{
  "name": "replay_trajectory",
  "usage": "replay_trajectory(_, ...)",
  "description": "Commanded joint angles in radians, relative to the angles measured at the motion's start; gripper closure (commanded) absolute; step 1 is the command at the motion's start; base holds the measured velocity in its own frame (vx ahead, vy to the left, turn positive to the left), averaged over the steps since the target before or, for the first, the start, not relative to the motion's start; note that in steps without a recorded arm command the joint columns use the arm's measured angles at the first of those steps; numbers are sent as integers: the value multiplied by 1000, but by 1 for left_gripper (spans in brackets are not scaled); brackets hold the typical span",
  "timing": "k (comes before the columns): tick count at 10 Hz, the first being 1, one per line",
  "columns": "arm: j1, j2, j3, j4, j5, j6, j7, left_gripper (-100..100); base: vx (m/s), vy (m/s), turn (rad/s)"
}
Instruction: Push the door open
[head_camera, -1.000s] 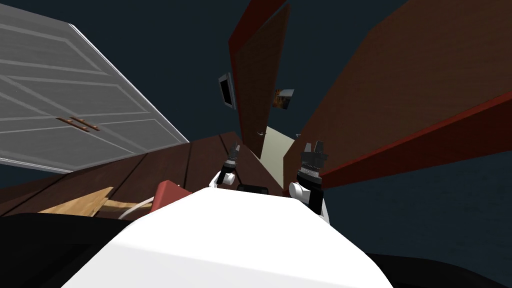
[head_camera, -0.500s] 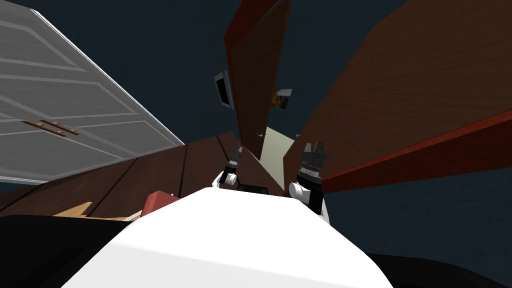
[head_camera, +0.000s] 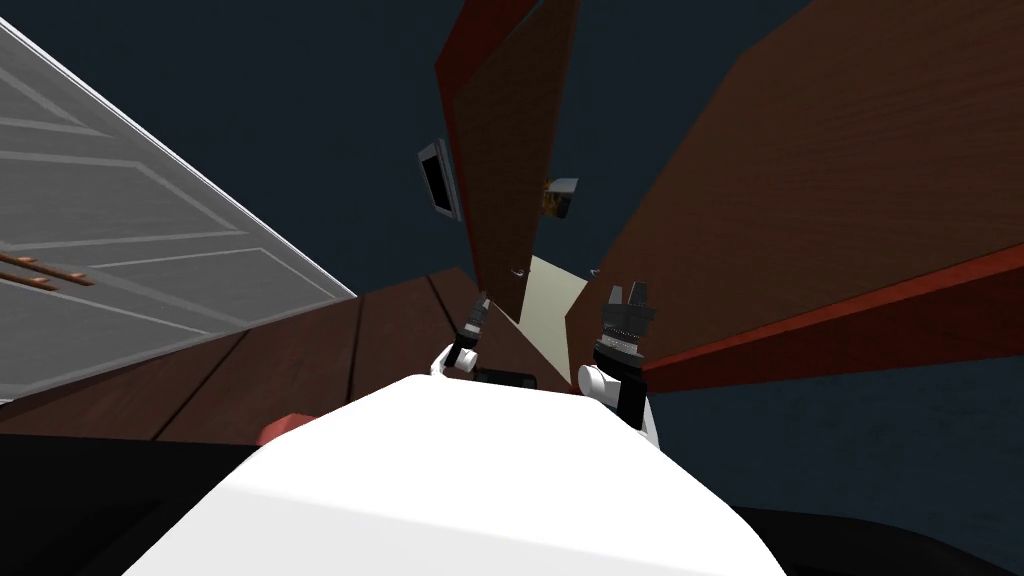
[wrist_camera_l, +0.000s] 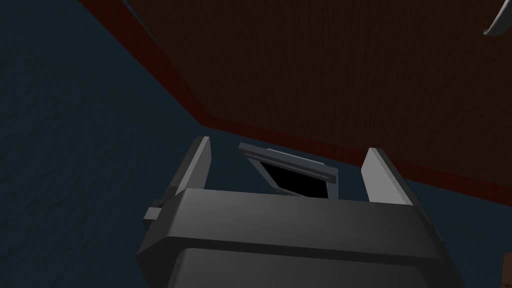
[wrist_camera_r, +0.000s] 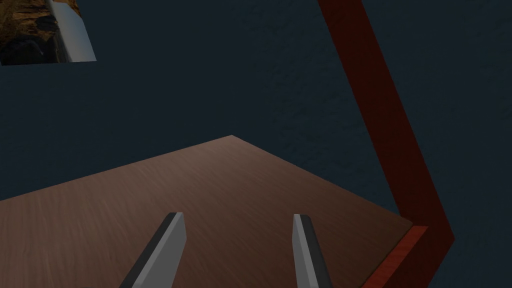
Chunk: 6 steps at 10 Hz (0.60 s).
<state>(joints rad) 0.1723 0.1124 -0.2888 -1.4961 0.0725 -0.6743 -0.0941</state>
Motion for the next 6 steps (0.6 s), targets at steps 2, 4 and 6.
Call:
replay_trajectory(2,-21,-2,-18,54,9,-7,0,-100,111,92,-61)
replay_trajectory(4,-34,-2,-31,91,15,-12,0,-100,79,63,-71)
replay_trajectory(6,-47,-4,-44,127,21,-16,0,-100,76,54,-63)
